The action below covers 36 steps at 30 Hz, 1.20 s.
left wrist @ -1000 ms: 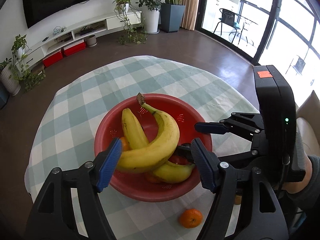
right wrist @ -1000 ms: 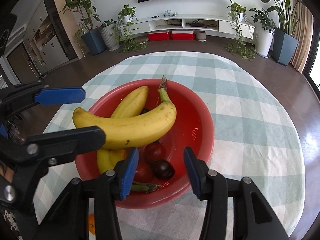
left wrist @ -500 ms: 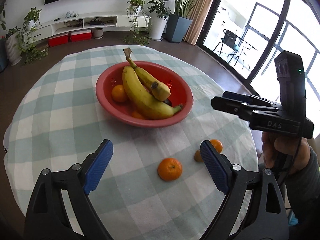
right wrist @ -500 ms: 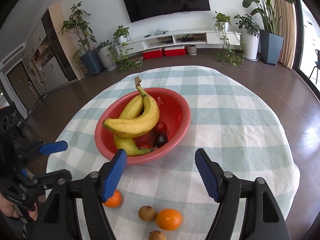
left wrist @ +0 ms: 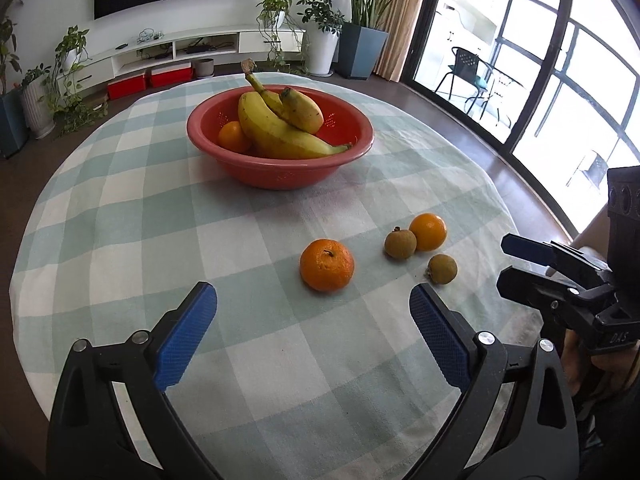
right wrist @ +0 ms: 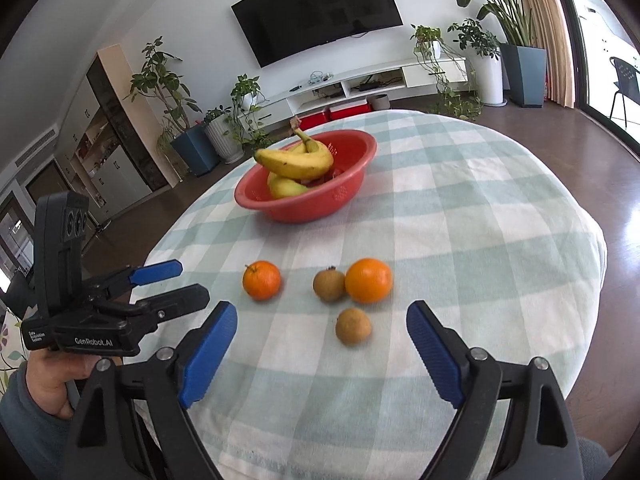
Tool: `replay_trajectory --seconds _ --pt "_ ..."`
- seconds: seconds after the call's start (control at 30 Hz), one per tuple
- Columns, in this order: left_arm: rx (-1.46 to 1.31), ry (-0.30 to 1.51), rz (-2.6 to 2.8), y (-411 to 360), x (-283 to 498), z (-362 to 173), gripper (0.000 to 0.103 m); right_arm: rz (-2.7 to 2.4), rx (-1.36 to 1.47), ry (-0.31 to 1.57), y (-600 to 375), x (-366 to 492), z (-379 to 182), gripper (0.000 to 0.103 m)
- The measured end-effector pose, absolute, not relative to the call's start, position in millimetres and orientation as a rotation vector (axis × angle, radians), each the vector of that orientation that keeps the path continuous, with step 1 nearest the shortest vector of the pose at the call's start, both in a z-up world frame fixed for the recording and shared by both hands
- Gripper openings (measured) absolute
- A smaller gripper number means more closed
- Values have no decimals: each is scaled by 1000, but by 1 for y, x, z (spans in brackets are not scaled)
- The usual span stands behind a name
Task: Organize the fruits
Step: 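Grasp a mandarin orange with the left gripper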
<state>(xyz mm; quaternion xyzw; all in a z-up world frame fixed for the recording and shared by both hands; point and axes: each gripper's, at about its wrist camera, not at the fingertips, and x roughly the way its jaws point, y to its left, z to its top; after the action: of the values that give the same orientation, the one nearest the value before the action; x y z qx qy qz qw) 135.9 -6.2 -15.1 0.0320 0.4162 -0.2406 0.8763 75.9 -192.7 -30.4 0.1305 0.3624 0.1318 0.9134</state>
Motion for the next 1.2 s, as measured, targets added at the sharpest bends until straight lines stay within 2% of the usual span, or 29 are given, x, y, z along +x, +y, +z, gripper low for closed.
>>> replay_trajectory --seconds 0.57,0.63,0.8,0.83,1.2 --pt "151 904 -450 -43 165 -34 97 247 251 773 -190 71 -47 88" --pt "158 906 -455 -47 169 -37 93 246 250 772 -189 71 -48 88" --pt "160 950 -444 -51 183 -51 65 245 254 781 -189 71 -49 88" --pt "166 963 -439 -52 186 -55 63 246 253 783 -188 71 -49 88" --pt "167 974 -400 -52 194 -68 62 247 239 789 -187 71 -50 87"
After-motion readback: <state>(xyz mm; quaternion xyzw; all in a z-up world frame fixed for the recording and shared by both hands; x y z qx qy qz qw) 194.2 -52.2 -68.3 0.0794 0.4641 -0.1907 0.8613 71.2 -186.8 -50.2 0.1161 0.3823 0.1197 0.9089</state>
